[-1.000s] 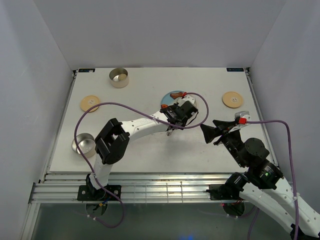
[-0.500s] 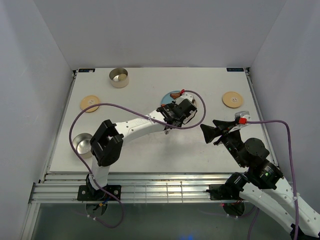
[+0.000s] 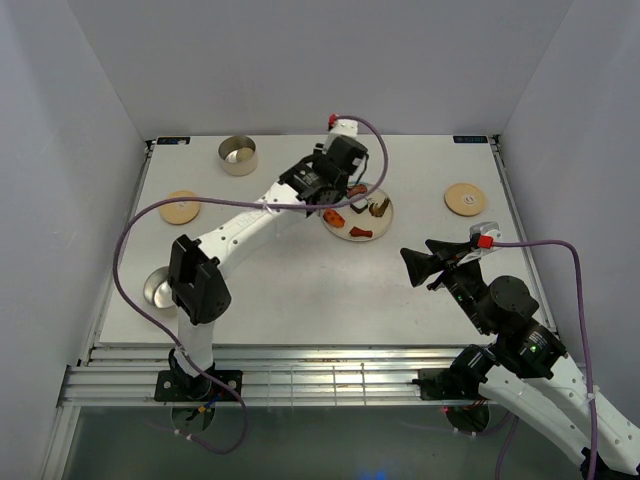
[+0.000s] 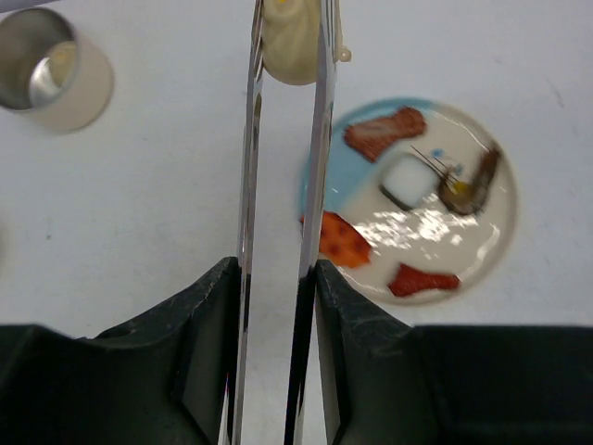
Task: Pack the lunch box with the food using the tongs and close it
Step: Pick up the fake food from the plate, then place the fake food in the packing box.
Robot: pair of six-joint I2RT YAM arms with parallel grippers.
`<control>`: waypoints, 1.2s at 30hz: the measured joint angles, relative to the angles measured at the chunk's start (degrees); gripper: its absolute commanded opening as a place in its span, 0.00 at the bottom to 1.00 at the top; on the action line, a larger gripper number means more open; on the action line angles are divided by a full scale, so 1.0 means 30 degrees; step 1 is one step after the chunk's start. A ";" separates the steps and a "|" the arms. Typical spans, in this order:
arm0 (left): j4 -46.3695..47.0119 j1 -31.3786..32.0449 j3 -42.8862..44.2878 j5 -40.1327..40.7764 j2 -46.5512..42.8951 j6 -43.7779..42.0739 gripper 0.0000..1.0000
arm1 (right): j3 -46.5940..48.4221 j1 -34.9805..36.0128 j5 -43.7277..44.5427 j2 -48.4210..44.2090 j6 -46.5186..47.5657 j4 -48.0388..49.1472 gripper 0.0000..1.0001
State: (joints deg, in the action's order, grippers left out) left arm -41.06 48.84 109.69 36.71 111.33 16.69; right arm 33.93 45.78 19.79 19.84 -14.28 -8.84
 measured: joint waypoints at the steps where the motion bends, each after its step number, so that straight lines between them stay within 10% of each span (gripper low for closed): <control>1: 0.0036 -0.0736 0.0219 -0.0015 0.0000 -0.0058 0.46 | 0.0000 -0.0007 0.0000 0.0000 -0.0007 0.0000 0.70; 13: 0.0495 -0.8466 0.0350 -0.0102 0.1195 -0.0197 0.46 | 0.0000 -0.0007 0.0000 0.0007 0.0000 0.0000 0.70; 36: 0.2353 -1.1540 0.1370 -0.2470 0.4947 -0.0998 0.56 | 0.0000 0.0000 -0.0015 0.0044 0.0000 0.0022 0.70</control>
State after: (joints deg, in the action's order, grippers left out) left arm -34.00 14.22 113.80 29.30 126.17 13.69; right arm 33.93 45.78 19.75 19.97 -14.28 -8.78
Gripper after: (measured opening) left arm 0.528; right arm 0.701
